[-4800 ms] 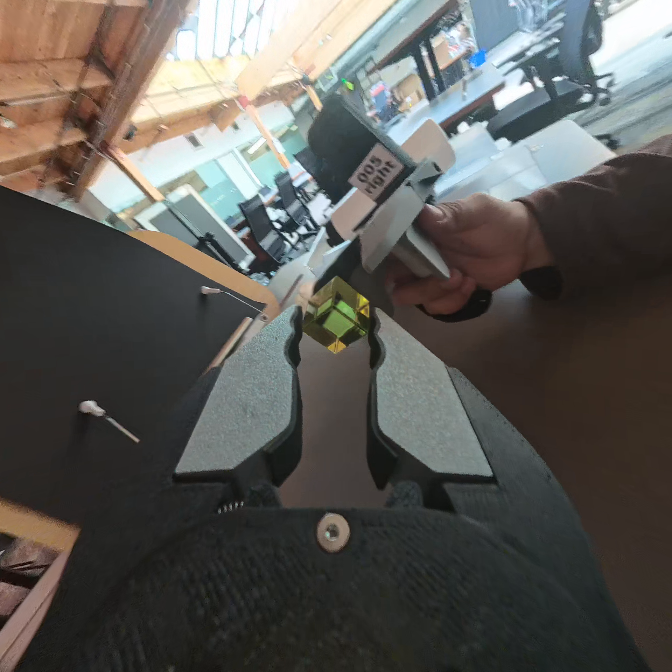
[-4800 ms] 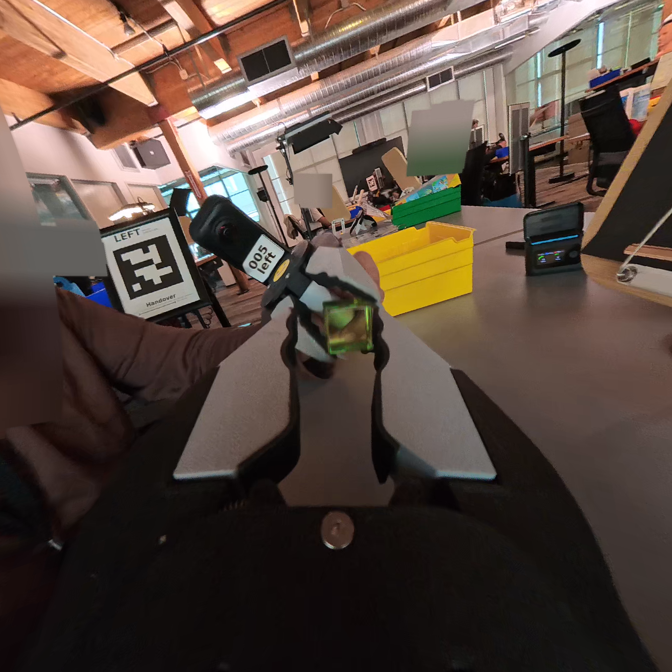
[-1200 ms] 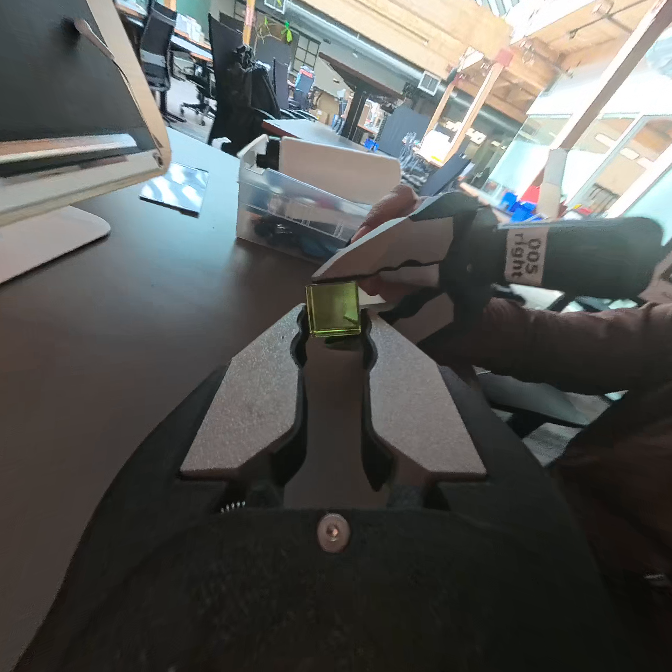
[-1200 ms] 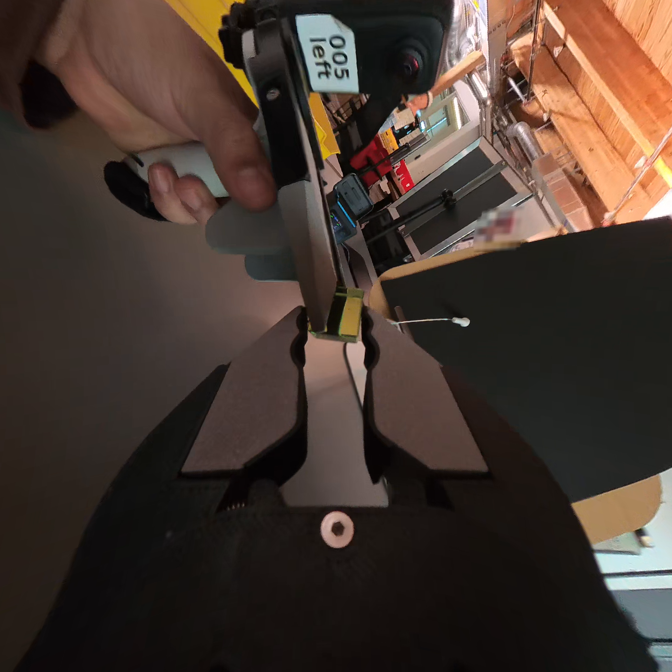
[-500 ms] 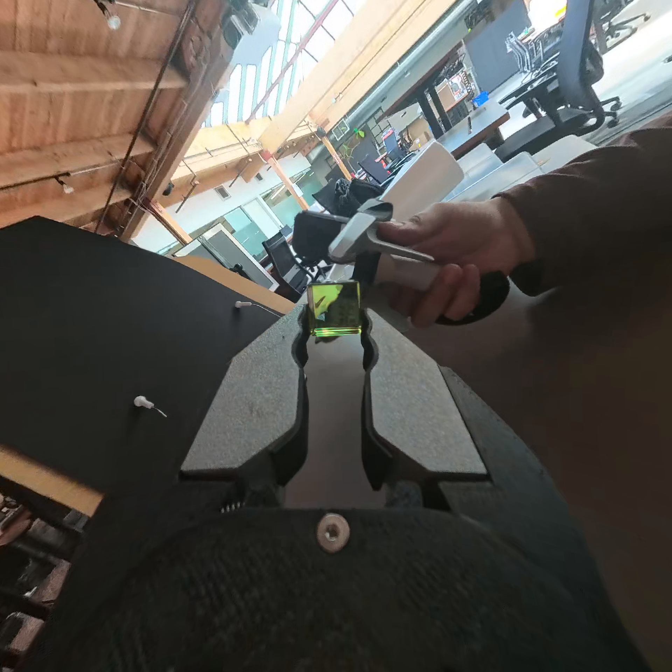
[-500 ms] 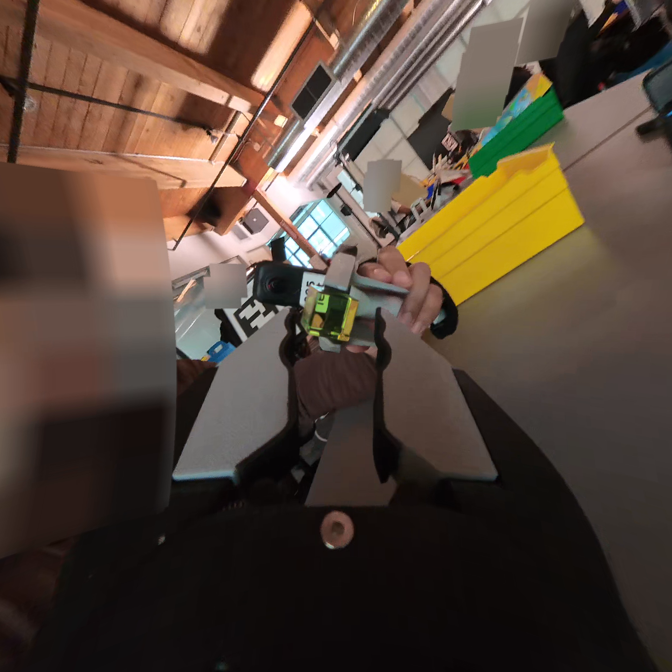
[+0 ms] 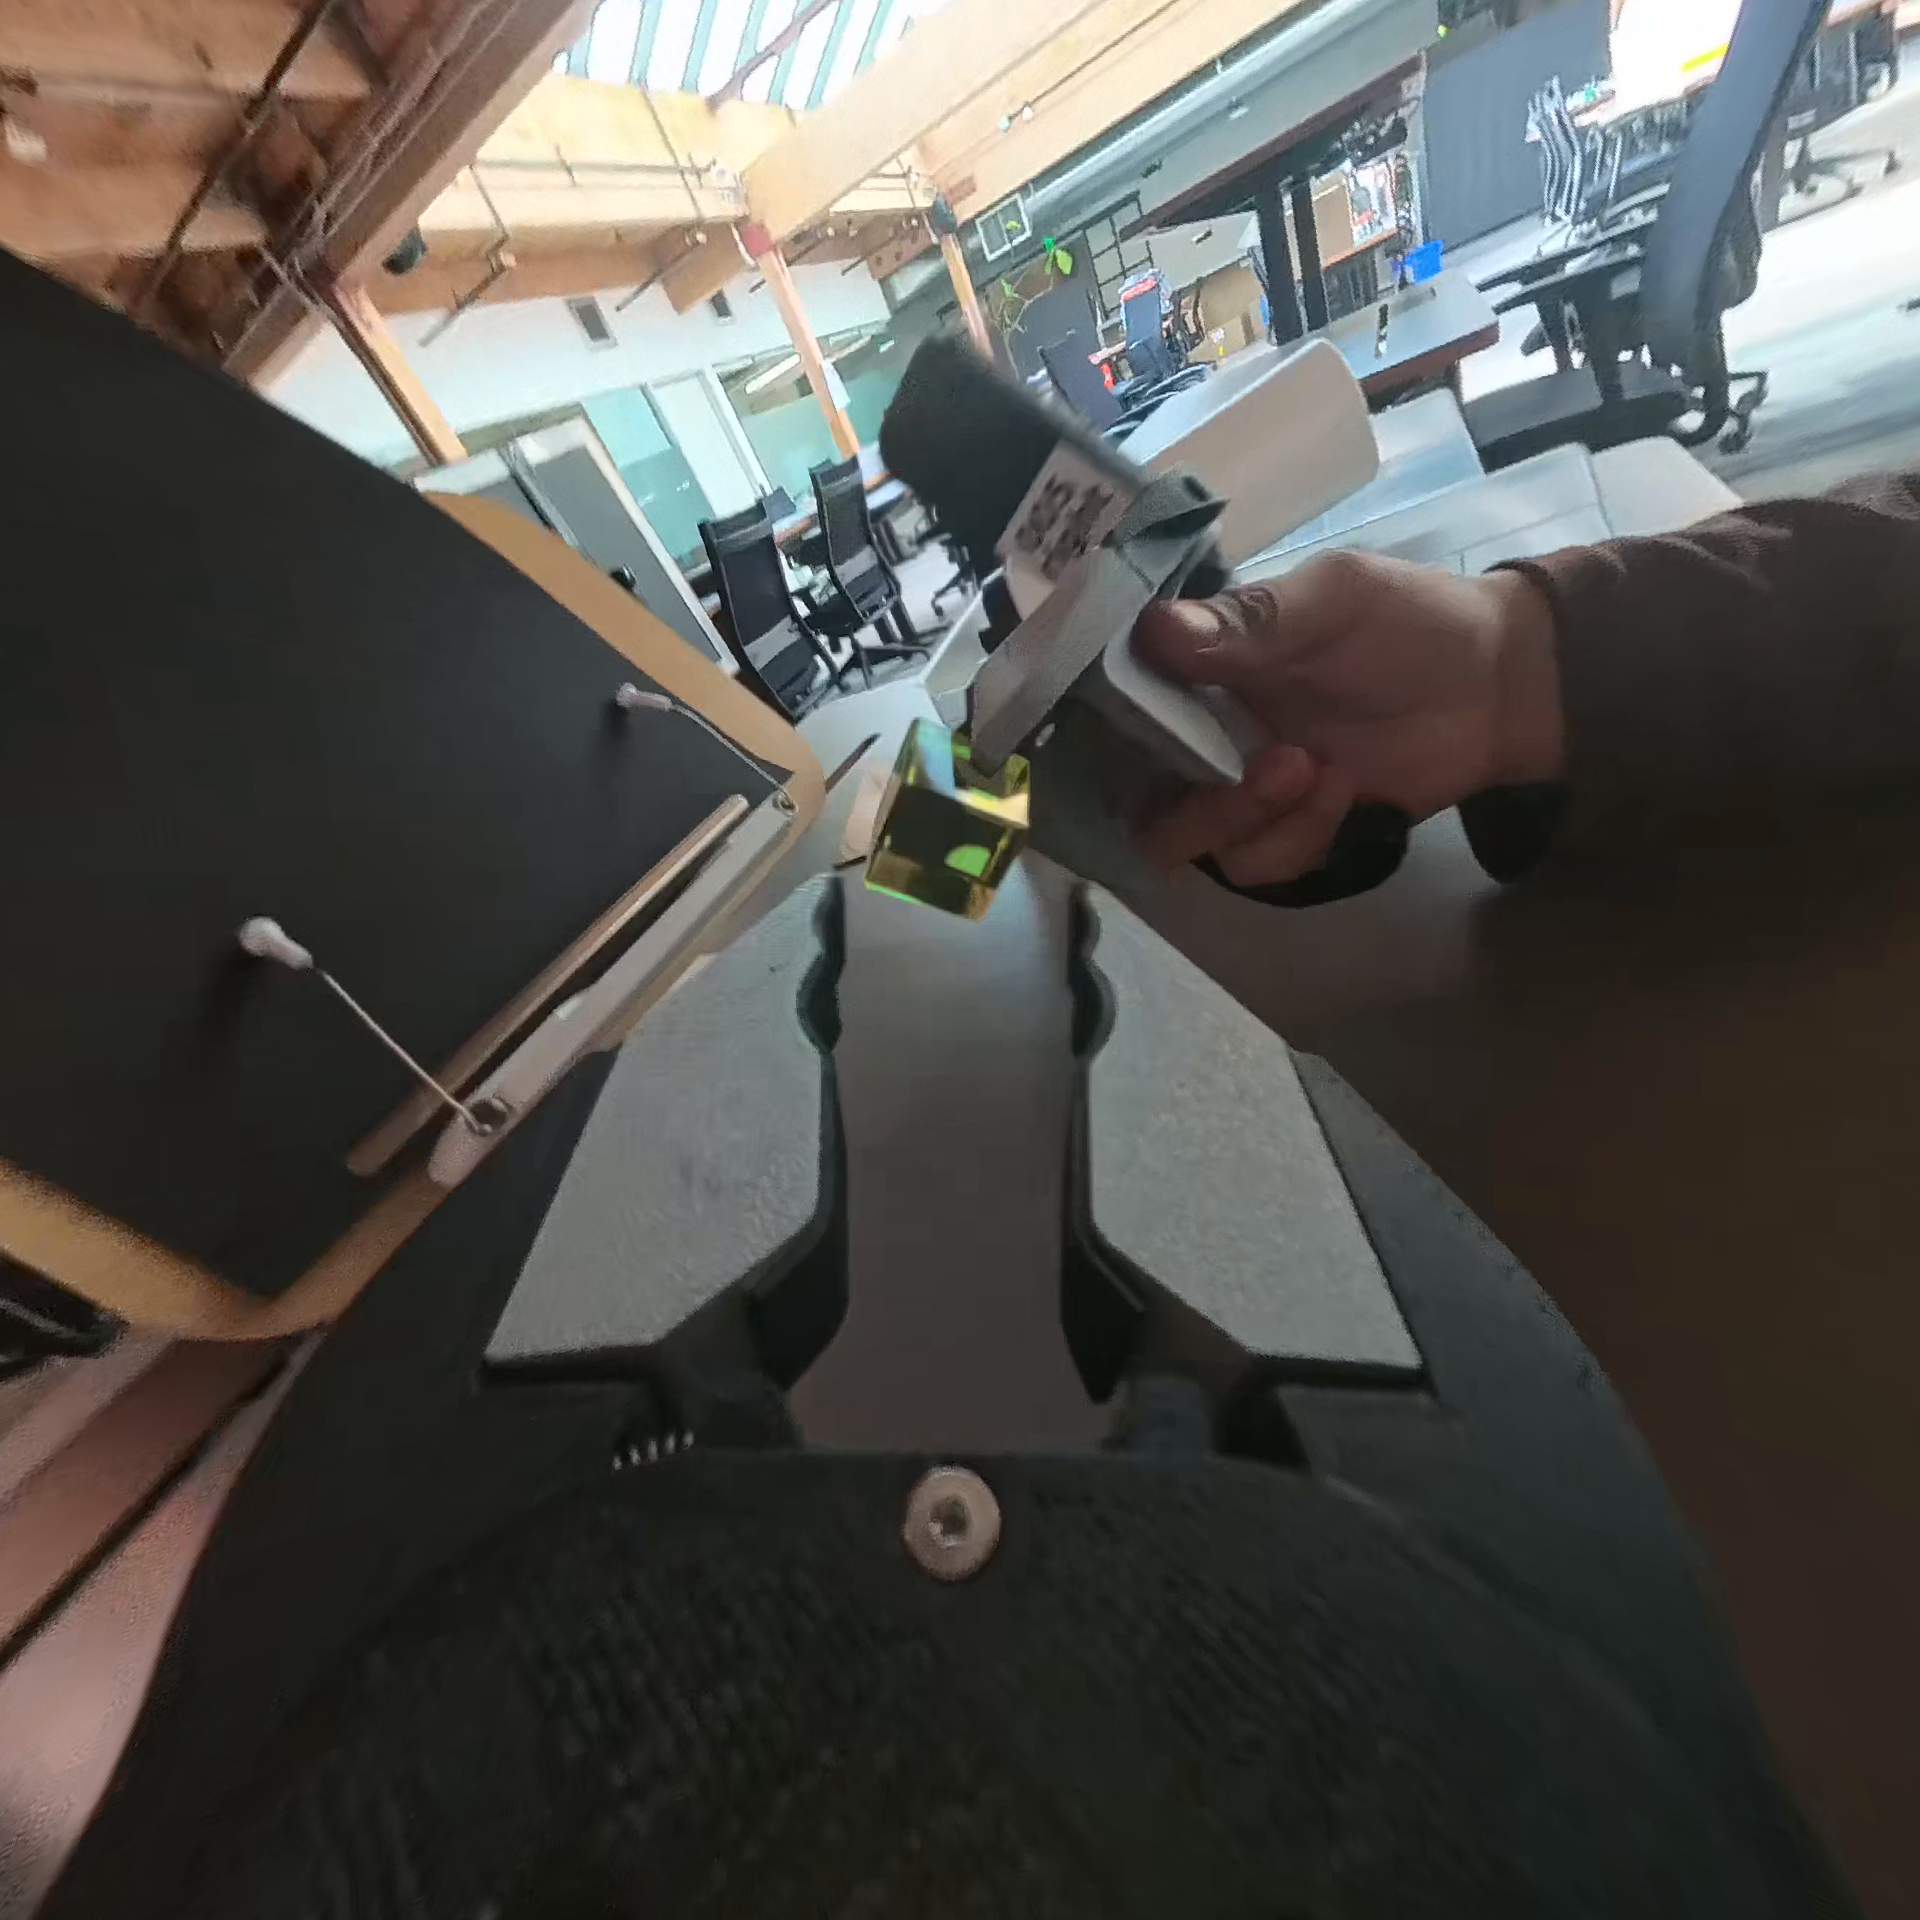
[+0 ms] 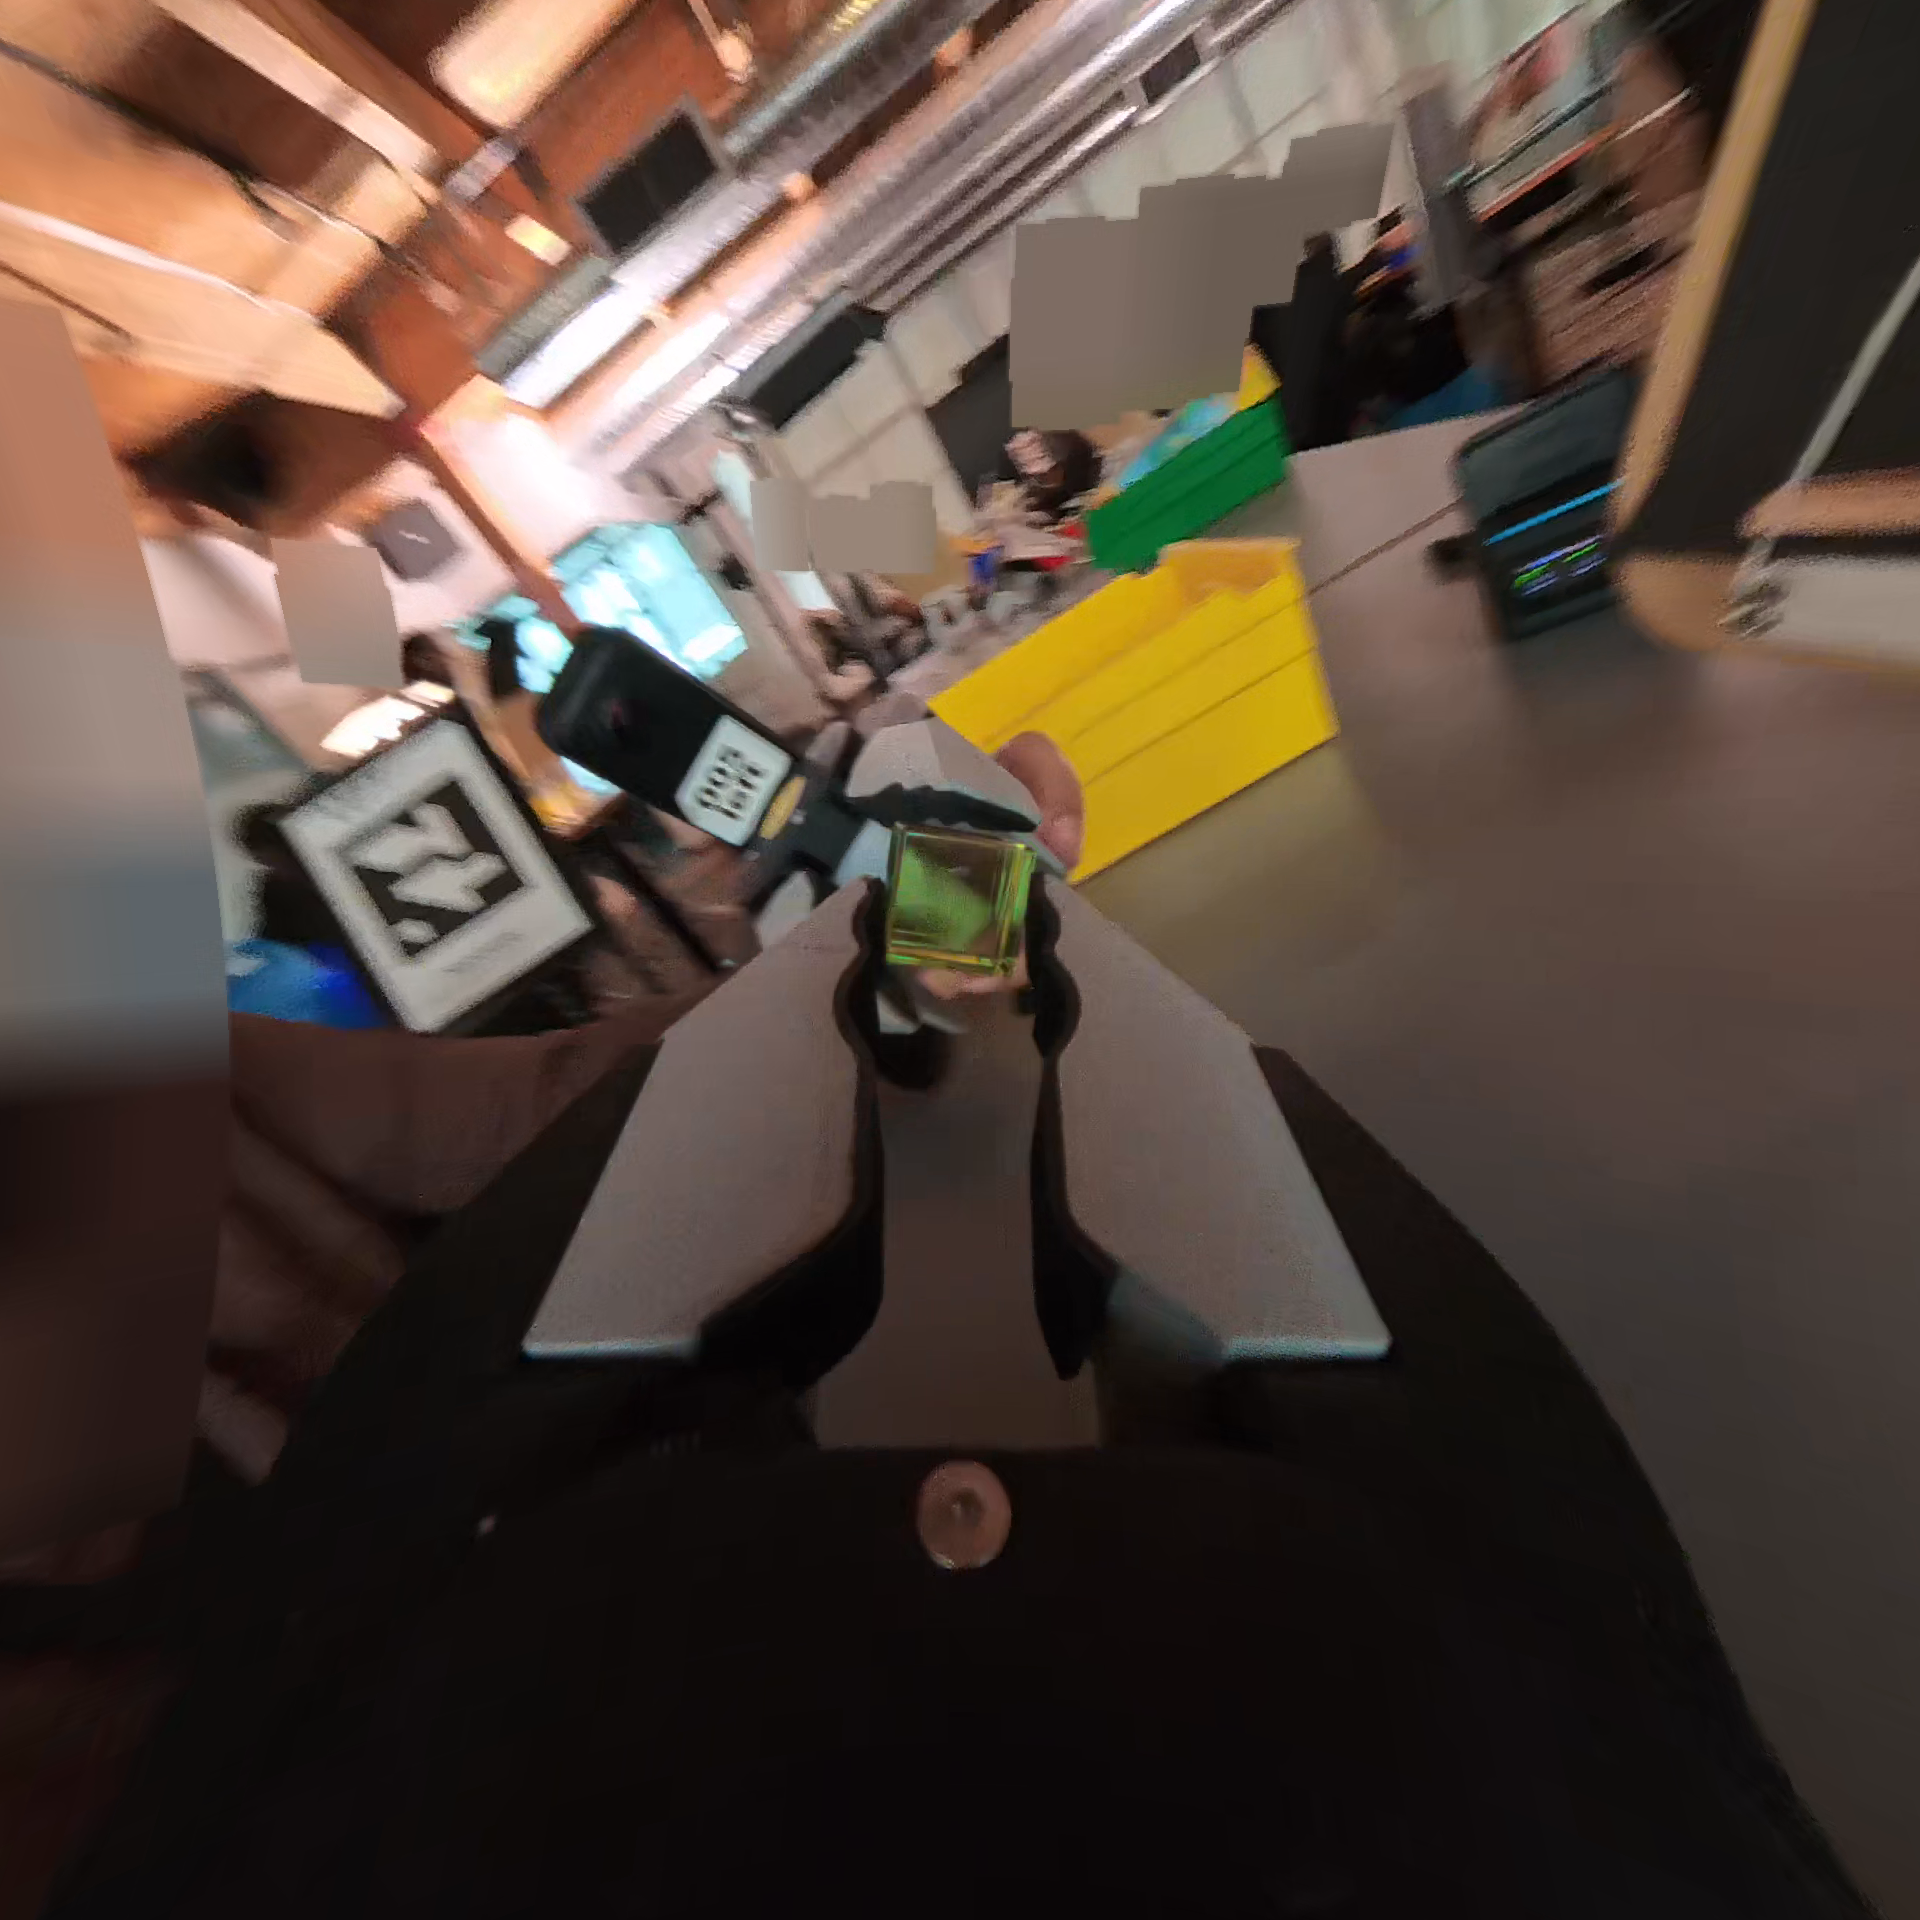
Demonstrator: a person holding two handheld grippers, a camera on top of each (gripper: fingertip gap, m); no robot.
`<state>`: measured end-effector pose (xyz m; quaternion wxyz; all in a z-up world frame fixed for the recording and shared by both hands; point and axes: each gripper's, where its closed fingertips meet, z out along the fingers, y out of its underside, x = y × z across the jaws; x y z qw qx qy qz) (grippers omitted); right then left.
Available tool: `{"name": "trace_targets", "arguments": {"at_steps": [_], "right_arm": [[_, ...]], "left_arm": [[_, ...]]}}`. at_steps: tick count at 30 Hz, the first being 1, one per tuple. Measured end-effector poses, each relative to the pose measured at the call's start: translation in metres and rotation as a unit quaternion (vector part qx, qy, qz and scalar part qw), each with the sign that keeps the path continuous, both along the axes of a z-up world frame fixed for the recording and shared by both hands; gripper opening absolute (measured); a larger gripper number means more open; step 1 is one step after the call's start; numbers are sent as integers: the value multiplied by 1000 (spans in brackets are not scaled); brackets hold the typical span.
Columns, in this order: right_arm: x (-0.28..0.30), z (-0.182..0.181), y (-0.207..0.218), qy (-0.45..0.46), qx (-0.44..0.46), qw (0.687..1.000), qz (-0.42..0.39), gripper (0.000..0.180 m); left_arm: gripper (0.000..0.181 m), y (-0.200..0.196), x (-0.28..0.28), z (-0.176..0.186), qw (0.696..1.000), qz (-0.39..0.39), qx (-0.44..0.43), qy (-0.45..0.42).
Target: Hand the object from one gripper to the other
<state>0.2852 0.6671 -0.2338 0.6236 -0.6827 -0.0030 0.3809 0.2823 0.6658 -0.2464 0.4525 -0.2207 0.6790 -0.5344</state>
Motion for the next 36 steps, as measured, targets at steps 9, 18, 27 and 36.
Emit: {"name": "trace_targets", "arguments": {"at_steps": [9, 18, 27, 36], "right_arm": [[1, 12, -7, -368, 71, 915, -150, 23], [-12, -15, 7, -637, 67, 742, -200, 24], [-18, -28, 16, -713, 57, 668, -208, 24], [-4, -20, 7, -428, 11, 890, -154, 26]], "left_arm": [[67, 1, -1, -5, 954, -94, -215, 186], [55, 4, -5, 3, 907, -150, -321, 230], [30, -5, -1, -21, 929, -120, -244, 252], [25, 26, 12, -13, 976, -10, -159, 148]]}}
